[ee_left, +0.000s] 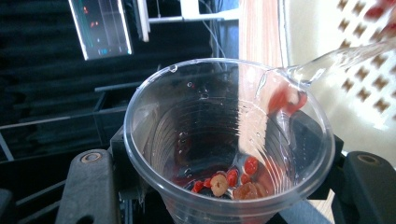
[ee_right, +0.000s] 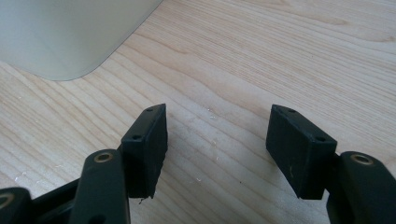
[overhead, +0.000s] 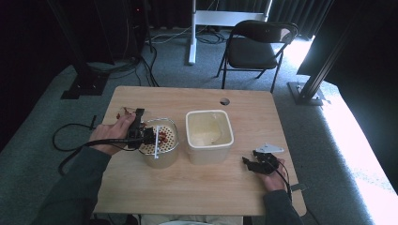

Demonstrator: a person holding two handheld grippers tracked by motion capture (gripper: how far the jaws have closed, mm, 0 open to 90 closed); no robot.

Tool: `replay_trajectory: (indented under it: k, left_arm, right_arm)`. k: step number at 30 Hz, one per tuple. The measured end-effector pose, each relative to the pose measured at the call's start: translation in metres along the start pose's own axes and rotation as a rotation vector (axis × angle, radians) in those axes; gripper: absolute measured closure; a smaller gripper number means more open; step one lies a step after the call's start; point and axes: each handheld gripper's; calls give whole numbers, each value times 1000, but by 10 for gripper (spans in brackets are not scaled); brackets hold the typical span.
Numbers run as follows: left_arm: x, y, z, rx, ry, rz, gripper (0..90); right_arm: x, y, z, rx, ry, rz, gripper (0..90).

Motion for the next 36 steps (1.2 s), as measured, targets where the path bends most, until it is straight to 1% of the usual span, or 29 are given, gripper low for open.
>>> replay_trajectory:
  k: [1,4,5,6,7,9,12,13,14,15,17,18,20,21,24,25,27,29,31,32,36]
  left_arm:
    - [1,2,0,-2,-1,8,351]
    - [0,3,1,3,-10,9,352]
    - [-1,2,1,14,-15,5,351]
    - [-1,1,1,13,-17,3,352]
    - [-2,-1,1,28,-26,-2,352]
    - [-3,-4,2,42,-35,-10,352]
    - [-6,-8,2,50,-46,-20,351]
    - [-7,-9,3,64,-50,-22,351]
    - [-7,-9,3,67,-53,-22,352]
    - [-6,-8,3,80,-57,-17,351]
    - [-5,-6,2,85,-60,-5,352]
    - [-4,-4,2,98,-60,4,352]
    - [0,1,0,107,-60,26,351]
    - [0,2,-1,112,-60,27,351]
    - [-3,-1,-2,112,-61,20,352]
    - [-4,-4,-3,112,-64,4,351]
    - [-5,-5,-3,112,-65,-1,351]
    - [0,-2,-2,105,-63,15,352]
    - [5,4,-1,100,-57,44,352]
    - [5,4,-2,98,-57,49,351]
    - [-2,-4,-4,104,-64,7,351]
  right_arm:
    - [0,0,0,0,0,0,379]
    - [0,0,0,0,0,0,379]
    - [0,0,0,0,0,0,379]
    - [0,0,0,0,0,0,379]
    - [0,0,0,1,0,0,379]
    - [0,0,0,1,0,0,379]
    - [0,0,0,0,0,0,379]
    - [0,0,0,-1,0,0,379]
    - [0,0,0,-1,0,0,379]
    - [0,0,0,-3,0,-1,379]
    - [0,0,0,-2,0,-1,380]
    - [0,0,0,-1,0,0,379]
    - [0,0,0,0,0,0,379]
    - [0,0,0,0,-1,-1,379]
    - [0,0,0,0,-1,0,379]
    - [0,0,0,1,-1,0,379]
    - [0,0,0,0,0,0,379]
    - [0,0,0,0,0,0,379]
    - [0,0,0,0,-1,0,379]
    - [0,0,0,1,-1,0,379]
    - [0,0,0,0,-1,0,379]
Point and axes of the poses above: each handheld gripper's, and its own axes: x roughly forward along the jaws, y roughly out of its underside, z roughly to its left, and after that the axes turned 9 degrees about -y, right-handed
